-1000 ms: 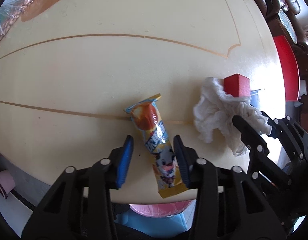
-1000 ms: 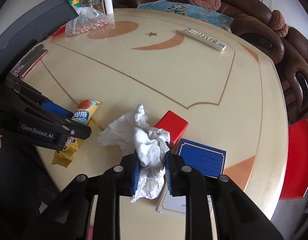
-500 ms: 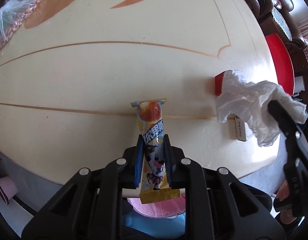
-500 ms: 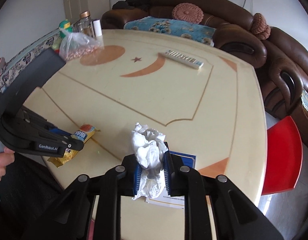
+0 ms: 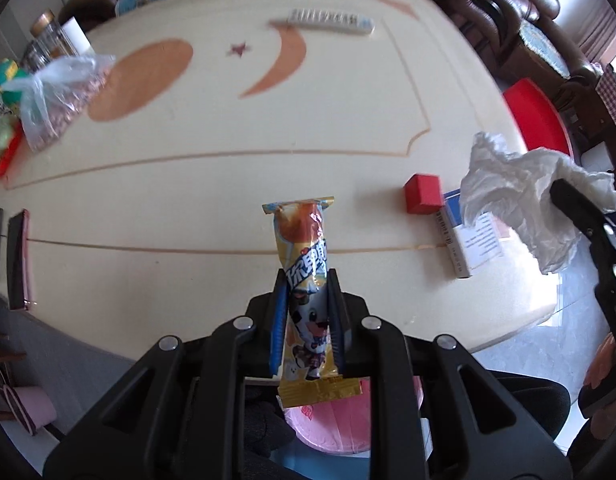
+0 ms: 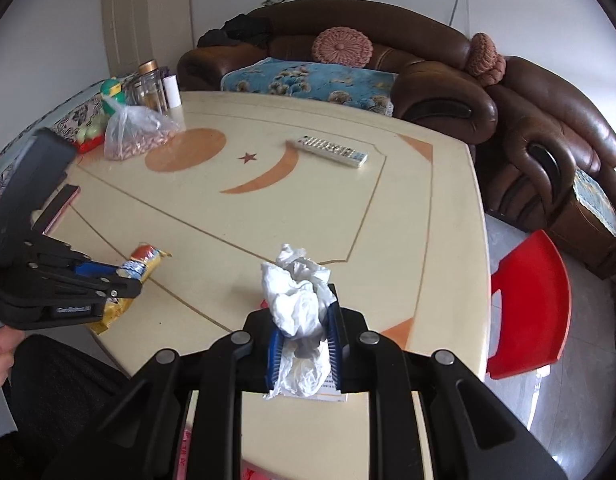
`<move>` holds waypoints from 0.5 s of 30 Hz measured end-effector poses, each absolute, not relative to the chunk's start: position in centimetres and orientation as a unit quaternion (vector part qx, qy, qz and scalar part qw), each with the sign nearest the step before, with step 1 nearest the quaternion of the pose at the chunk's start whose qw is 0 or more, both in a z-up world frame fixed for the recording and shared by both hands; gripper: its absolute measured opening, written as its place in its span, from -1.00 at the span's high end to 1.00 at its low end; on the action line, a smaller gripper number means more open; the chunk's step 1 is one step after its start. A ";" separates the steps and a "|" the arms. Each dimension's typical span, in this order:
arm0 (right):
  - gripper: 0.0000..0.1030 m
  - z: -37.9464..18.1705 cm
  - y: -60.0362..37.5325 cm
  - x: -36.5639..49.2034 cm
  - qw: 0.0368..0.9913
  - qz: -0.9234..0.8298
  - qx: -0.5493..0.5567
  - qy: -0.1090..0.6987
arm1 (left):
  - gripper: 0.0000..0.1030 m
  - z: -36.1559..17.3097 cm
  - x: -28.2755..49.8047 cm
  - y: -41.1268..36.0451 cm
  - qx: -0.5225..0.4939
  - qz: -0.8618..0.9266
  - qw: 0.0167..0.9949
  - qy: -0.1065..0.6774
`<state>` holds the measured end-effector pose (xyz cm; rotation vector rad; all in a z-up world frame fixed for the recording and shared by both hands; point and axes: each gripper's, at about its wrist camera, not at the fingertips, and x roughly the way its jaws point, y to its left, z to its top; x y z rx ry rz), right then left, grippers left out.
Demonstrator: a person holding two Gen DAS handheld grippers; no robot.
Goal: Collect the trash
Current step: 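Lift the tissue and candy wrapper and carry them over the pink bin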
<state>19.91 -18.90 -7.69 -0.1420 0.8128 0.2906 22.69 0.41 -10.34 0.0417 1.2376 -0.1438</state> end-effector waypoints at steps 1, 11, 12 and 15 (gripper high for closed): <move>0.63 -7.5 -18.9 19.7 0.906 0.141 -0.068 0.392 | 0.63 -10.0 22.6 0.0 0.021 -0.068 0.815 0.575; 0.63 -4.1 -18.9 15.2 0.916 0.139 -0.072 0.371 | 0.63 -5.5 18.0 -0.9 0.049 -0.074 0.849 0.521; 0.63 -3.8 -18.9 14.6 0.916 0.137 -0.073 0.368 | 0.63 -5.0 17.4 -0.9 0.048 -0.078 0.850 0.518; 0.63 -2.9 -18.9 13.2 0.918 0.137 -0.076 0.364 | 0.63 -4.0 16.1 -0.9 0.049 -0.081 0.856 0.508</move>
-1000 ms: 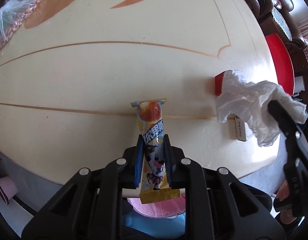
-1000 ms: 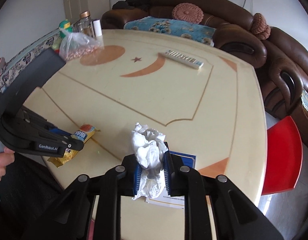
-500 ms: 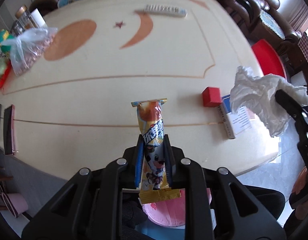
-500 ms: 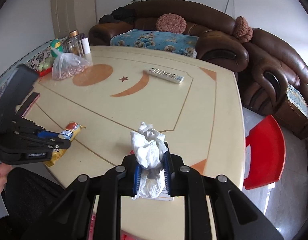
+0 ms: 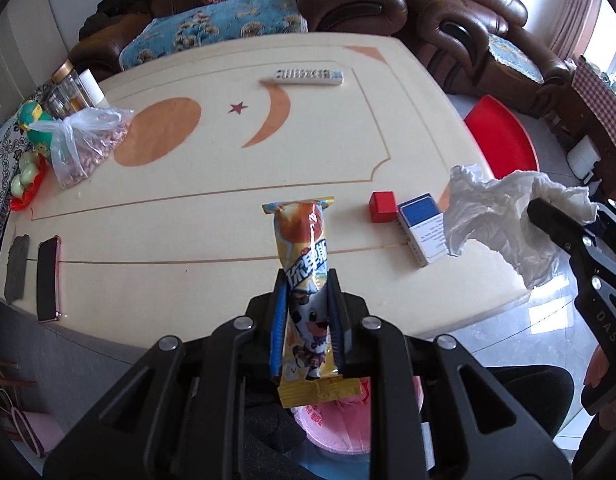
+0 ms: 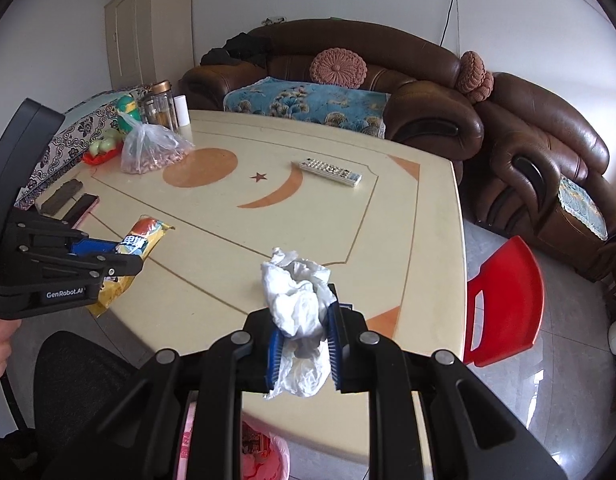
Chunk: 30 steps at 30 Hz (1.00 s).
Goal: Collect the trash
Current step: 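Lift the tissue and candy wrapper and carry them over the pink bin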
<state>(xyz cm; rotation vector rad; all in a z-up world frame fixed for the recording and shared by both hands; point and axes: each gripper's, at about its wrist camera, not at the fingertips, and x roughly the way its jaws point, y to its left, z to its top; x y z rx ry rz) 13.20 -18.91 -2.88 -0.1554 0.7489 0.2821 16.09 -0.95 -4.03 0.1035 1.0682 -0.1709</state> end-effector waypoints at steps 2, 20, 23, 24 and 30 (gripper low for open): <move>0.63 -2.3 -18.9 12.1 0.919 0.135 -0.080 0.361 | 0.63 -3.4 15.3 -0.9 0.052 -0.084 0.860 0.501; 0.63 0.1 -17.7 3.4 0.920 0.147 -0.094 0.350 | 0.63 -2.2 8.6 -0.9 0.075 -0.102 0.871 0.474; 0.63 -0.1 -17.5 2.1 0.919 0.149 -0.097 0.352 | 0.63 -2.4 7.6 -1.3 0.082 -0.108 0.870 0.474; 0.63 -0.2 -17.4 1.7 0.918 0.150 -0.097 0.353 | 0.63 -2.6 7.2 -1.5 0.084 -0.111 0.869 0.475; 0.63 -0.9 -17.4 0.0 0.915 0.154 -0.092 0.361 | 0.63 -3.0 5.6 -2.3 0.095 -0.126 0.865 0.476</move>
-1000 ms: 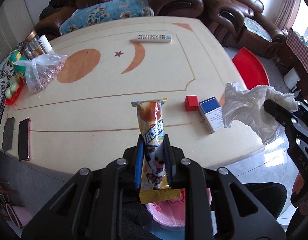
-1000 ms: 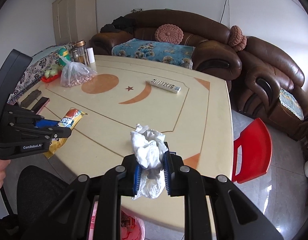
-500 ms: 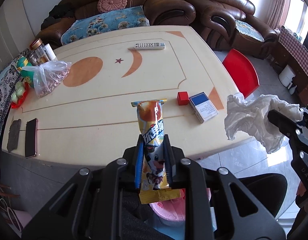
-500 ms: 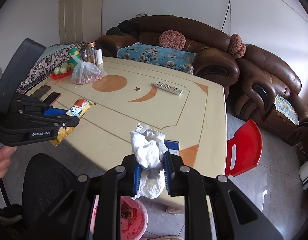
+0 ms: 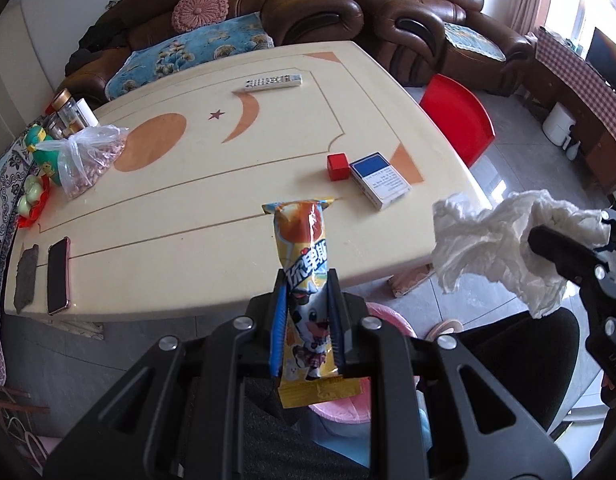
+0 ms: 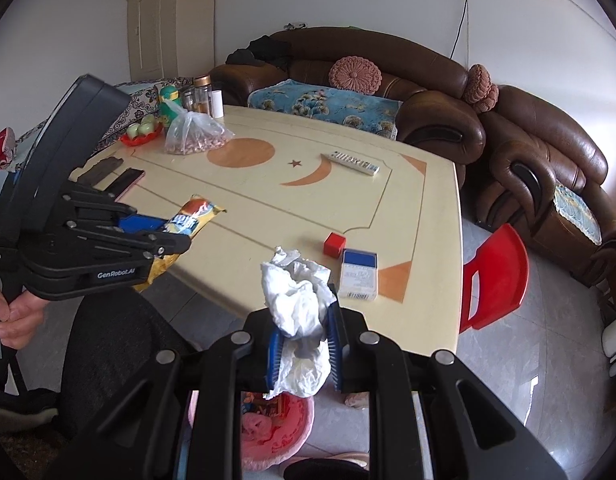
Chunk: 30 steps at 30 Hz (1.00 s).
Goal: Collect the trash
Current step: 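Lift the tissue and candy wrapper and carry them over the pink bin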
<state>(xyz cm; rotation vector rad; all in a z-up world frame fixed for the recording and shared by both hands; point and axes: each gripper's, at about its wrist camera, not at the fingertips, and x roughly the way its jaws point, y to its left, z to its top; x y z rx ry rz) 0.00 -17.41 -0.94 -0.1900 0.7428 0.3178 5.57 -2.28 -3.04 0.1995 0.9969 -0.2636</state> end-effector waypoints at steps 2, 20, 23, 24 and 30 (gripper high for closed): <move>0.63 -1.3 -17.5 -0.5 0.913 0.157 -0.090 0.365 | 0.62 -3.1 5.2 -2.5 0.097 -0.130 0.865 0.475; 0.63 -7.8 -17.0 -1.9 0.883 0.176 -0.064 0.430 | 0.62 -10.4 2.7 -4.6 0.124 -0.178 0.834 0.507; 0.63 -9.3 -17.0 -1.9 0.876 0.178 -0.060 0.443 | 0.62 -12.0 2.4 -4.8 0.124 -0.185 0.826 0.518; 0.63 -9.8 -17.0 -1.8 0.874 0.179 -0.058 0.447 | 0.62 -12.7 2.4 -4.8 0.124 -0.188 0.822 0.523; 0.63 -13.1 -17.1 -1.3 0.856 0.182 -0.056 0.480 | 0.62 -16.1 2.4 -4.7 0.117 -0.193 0.801 0.555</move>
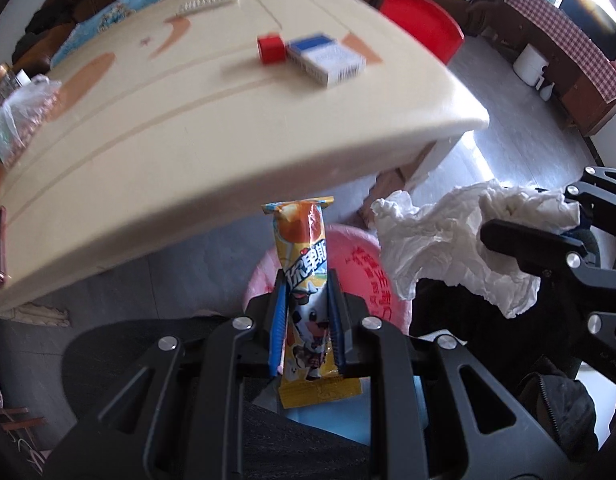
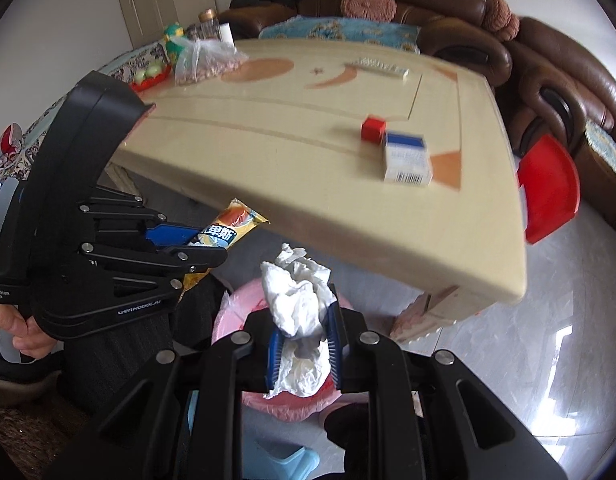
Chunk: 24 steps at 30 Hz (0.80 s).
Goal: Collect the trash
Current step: 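Lift the tissue and candy wrapper and carry them over the pink bin, then open both tools to drop the tissue and wrapper into the bin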
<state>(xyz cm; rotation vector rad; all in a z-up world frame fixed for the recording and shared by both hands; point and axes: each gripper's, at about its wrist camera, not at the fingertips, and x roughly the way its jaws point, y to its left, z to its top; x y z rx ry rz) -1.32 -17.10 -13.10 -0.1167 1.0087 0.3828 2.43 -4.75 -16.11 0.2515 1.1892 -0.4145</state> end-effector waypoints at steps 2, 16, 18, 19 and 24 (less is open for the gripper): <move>0.63 -14.5 -17.1 -1.0 0.848 0.184 -0.053 0.494 | 0.62 -17.3 2.4 -4.7 0.113 -0.196 0.793 0.566; 0.63 -22.4 -16.9 1.5 0.807 0.181 -0.044 0.560 | 0.62 -26.9 3.5 -5.0 0.097 -0.194 0.729 0.650; 0.63 -23.6 -16.7 1.9 0.803 0.180 -0.047 0.566 | 0.62 -28.4 3.7 -4.9 0.093 -0.189 0.720 0.661; 0.63 -24.4 -16.6 2.1 0.799 0.181 -0.042 0.572 | 0.62 -29.2 3.9 -4.8 0.089 -0.186 0.715 0.668; 0.63 -27.9 -16.6 3.6 0.780 0.184 -0.018 0.598 | 0.63 -32.4 5.0 -4.6 0.072 -0.174 0.689 0.700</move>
